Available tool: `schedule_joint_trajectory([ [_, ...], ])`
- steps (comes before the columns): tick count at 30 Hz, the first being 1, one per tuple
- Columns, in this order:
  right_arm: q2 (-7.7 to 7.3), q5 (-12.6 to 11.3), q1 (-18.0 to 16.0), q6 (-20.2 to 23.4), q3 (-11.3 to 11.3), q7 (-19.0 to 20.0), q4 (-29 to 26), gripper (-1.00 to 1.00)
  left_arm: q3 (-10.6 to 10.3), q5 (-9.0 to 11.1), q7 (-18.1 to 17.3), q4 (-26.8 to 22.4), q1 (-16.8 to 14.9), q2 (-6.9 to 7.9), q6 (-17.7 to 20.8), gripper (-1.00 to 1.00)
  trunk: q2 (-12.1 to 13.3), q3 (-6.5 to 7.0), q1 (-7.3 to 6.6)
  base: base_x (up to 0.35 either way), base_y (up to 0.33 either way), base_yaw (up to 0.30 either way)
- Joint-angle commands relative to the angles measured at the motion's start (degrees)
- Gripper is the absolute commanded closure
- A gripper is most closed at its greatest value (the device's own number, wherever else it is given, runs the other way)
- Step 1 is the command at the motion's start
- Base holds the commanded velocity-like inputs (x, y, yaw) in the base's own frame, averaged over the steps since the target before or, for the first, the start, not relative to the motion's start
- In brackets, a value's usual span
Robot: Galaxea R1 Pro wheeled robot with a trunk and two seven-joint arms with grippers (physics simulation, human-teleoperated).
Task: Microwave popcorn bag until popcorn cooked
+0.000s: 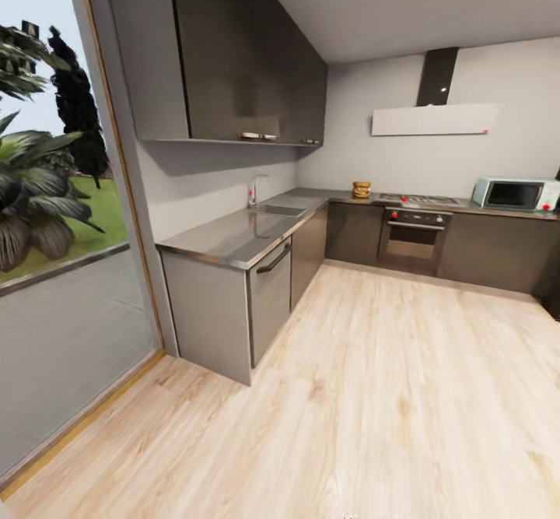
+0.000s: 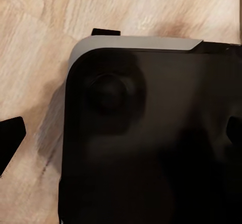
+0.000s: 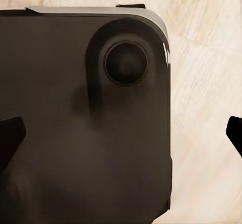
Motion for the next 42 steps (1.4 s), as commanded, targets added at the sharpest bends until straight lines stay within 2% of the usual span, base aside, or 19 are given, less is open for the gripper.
schedule_joint_trajectory([
  [1, 0.00, 0.0, 0.0, -0.2, -0.3, 0.0, 0.0, -1.00, 0.0, 0.6, 0.0, 0.0, 0.0, -0.03, -0.1, -1.00, 0.0, -0.04, 0.00, 0.000, 0.000, -0.293],
  [17, 0.03, -0.1, 0.0, -0.4, -0.4, -0.1, 0.0, -1.00, 0.0, 0.3, 0.0, 0.0, 0.0, -0.07, -0.1, -1.00, 0.0, -0.04, 0.00, 0.000, 0.000, -0.294],
  [27, 0.08, -0.8, 0.0, -2.1, -0.5, -0.2, 0.0, -1.00, 0.0, 0.3, 0.0, -0.1, 0.0, -0.12, -0.2, -1.00, 0.0, -0.04, 0.00, 0.000, 0.000, -0.294],
  [42, 0.08, -0.4, 0.0, -2.1, -0.4, -0.2, 0.0, -1.00, 0.1, 0.5, 0.1, 0.0, 0.0, -0.07, -0.1, -1.00, 0.0, -0.04, 0.00, 0.000, 0.000, -0.294],
])
